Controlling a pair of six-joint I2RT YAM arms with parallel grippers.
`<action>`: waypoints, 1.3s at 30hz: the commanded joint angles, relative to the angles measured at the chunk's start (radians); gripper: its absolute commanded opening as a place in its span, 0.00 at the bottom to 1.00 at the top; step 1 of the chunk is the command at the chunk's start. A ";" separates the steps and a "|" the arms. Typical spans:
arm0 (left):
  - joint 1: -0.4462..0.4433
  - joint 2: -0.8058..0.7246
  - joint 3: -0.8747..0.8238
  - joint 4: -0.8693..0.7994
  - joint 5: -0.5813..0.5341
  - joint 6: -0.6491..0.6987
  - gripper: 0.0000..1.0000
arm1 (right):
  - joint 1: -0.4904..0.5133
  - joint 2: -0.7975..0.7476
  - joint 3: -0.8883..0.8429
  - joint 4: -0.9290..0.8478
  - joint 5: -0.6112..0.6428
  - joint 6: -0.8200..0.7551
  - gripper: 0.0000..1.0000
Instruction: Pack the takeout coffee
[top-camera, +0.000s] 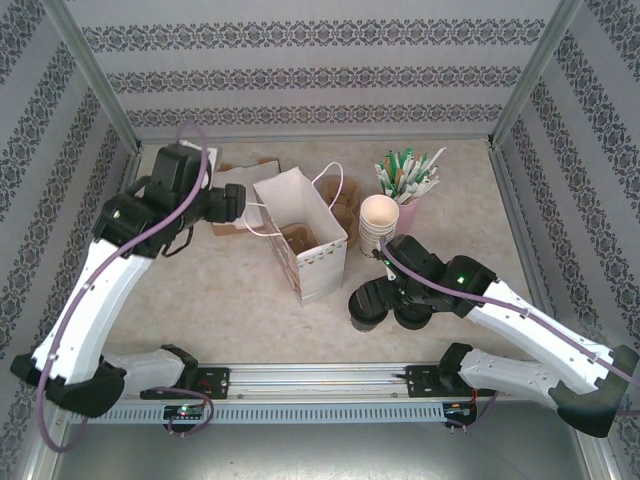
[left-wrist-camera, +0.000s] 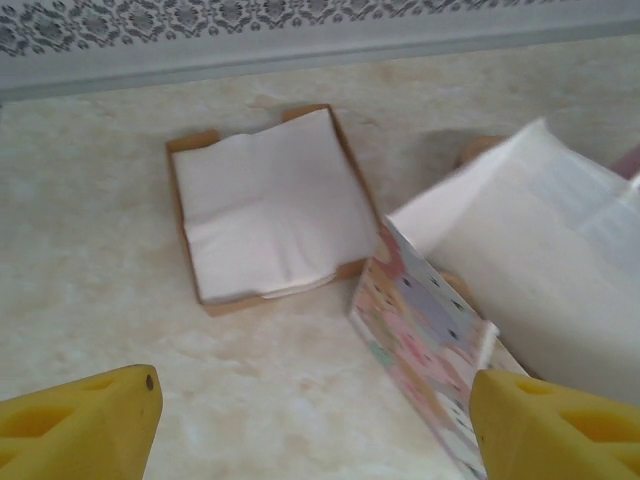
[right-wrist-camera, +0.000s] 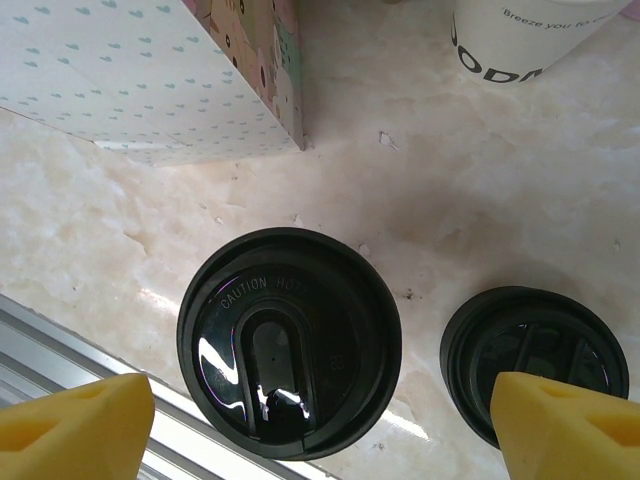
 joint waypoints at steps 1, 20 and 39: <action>0.037 0.112 0.079 -0.049 -0.022 0.125 0.82 | -0.003 -0.007 -0.006 0.001 -0.012 0.001 0.87; 0.040 0.642 0.578 -0.251 0.230 0.410 0.65 | -0.001 0.023 -0.004 -0.027 -0.046 -0.003 0.88; 0.038 0.643 0.586 -0.328 0.371 0.312 0.15 | -0.002 0.017 0.017 -0.058 -0.018 -0.013 0.86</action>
